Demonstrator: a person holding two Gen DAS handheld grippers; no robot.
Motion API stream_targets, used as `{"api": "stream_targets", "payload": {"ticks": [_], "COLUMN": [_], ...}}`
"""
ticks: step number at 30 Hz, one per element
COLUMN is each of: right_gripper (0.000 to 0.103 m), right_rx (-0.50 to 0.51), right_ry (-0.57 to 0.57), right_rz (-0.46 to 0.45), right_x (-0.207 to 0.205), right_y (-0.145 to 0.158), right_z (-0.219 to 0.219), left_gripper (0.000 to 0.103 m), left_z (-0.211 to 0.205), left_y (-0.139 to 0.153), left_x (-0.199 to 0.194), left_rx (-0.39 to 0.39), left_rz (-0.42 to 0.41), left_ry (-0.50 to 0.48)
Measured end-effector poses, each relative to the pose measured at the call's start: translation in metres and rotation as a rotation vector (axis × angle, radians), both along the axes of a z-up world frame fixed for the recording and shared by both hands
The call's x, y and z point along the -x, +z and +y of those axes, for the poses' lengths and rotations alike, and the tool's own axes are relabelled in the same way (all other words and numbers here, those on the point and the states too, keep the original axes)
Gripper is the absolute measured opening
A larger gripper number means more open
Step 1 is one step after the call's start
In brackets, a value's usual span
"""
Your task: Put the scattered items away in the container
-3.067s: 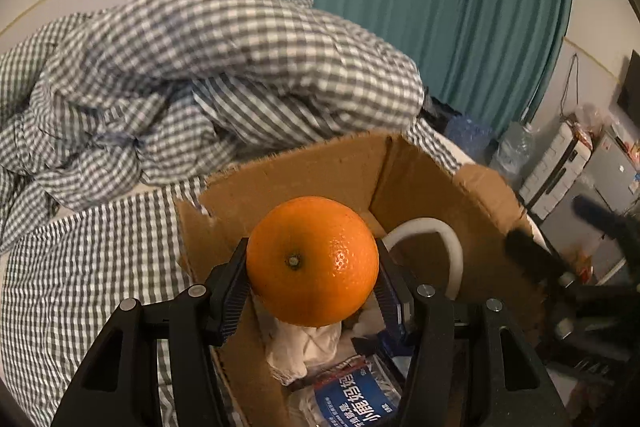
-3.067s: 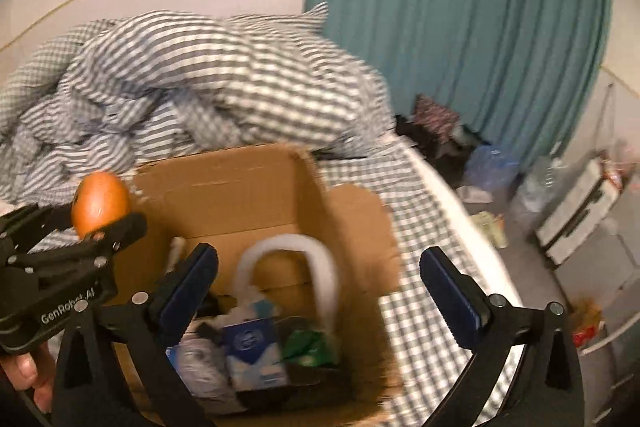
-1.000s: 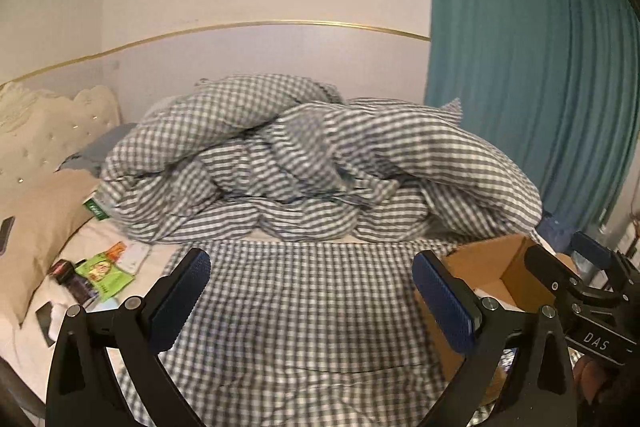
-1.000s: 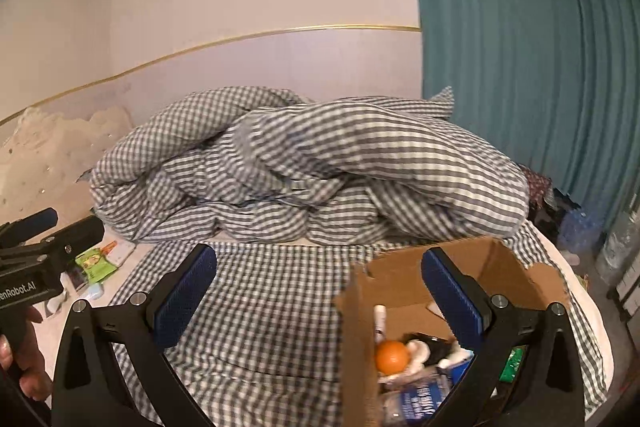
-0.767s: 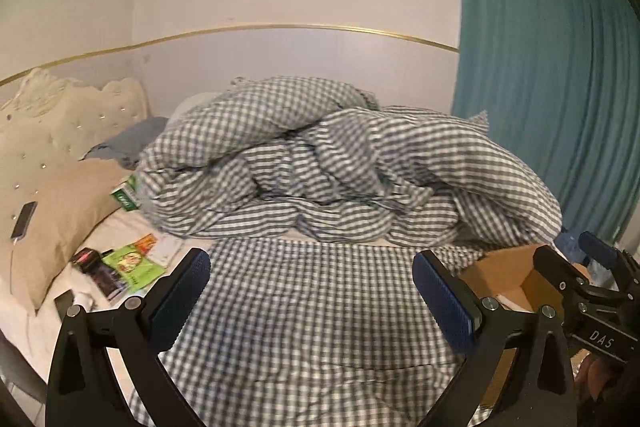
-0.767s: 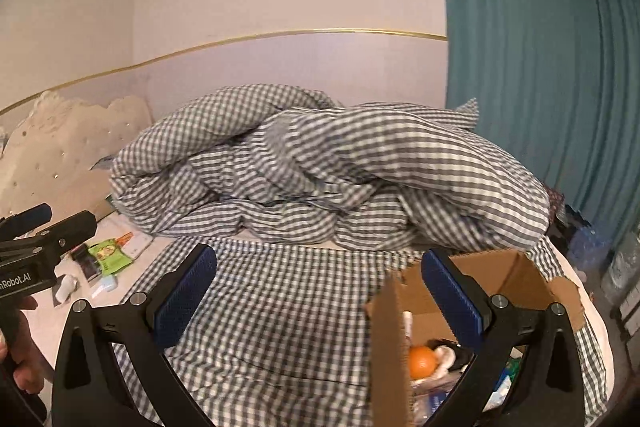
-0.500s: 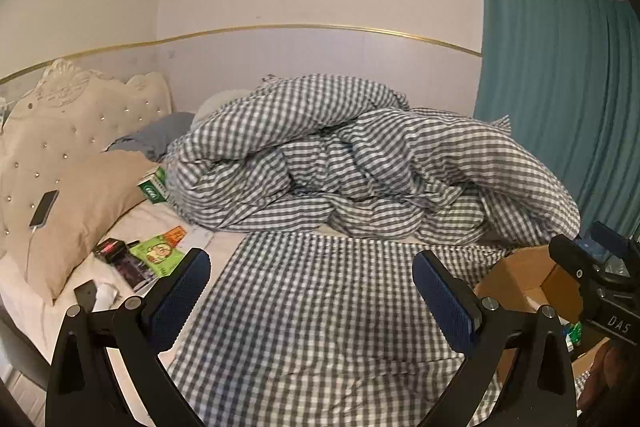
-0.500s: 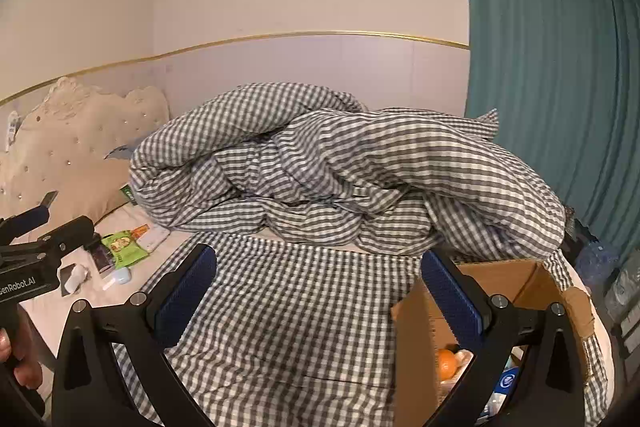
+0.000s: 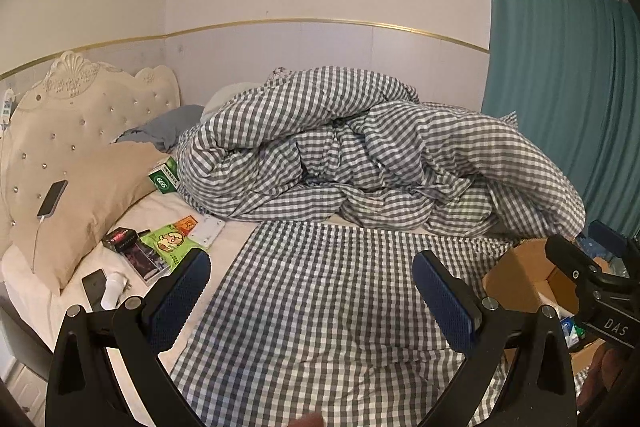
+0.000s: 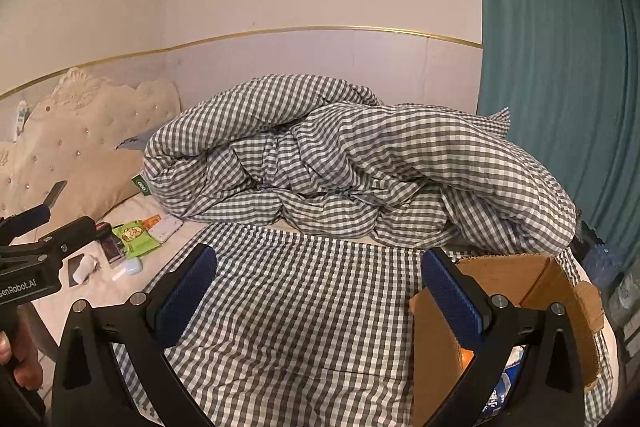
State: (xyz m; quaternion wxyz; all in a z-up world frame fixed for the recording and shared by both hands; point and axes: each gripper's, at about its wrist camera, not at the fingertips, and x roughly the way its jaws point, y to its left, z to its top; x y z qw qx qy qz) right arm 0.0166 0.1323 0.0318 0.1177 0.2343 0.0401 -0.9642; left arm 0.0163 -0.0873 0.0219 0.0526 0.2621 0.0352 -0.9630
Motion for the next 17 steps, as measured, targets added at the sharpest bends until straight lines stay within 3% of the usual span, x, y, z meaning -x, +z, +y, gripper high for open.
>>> {"api": "stream_targets", "payload": {"ticks": [11, 15, 17], "right_gripper": [0.103, 0.103, 0.103], "right_rx": [0.006, 0.009, 0.009], "right_ry": [-0.01, -0.012, -0.013], "right_rz": [-0.014, -0.019, -0.02], "right_x": [0.0019, 0.0024, 0.0023], "right_y": [-0.006, -0.0081, -0.009], "right_z": [0.0052, 0.0073, 0.0084], "left_gripper": [0.103, 0.103, 0.103], "left_z": [-0.003, -0.0066, -0.0048], "left_y": [-0.0036, -0.0043, -0.0043], "left_x": [-0.0005, -0.0023, -0.0026], "left_rx": [-0.039, -0.086, -0.07], "left_rz": [0.018, 0.035, 0.036], "left_ry": [0.007, -0.009, 0.002]}}
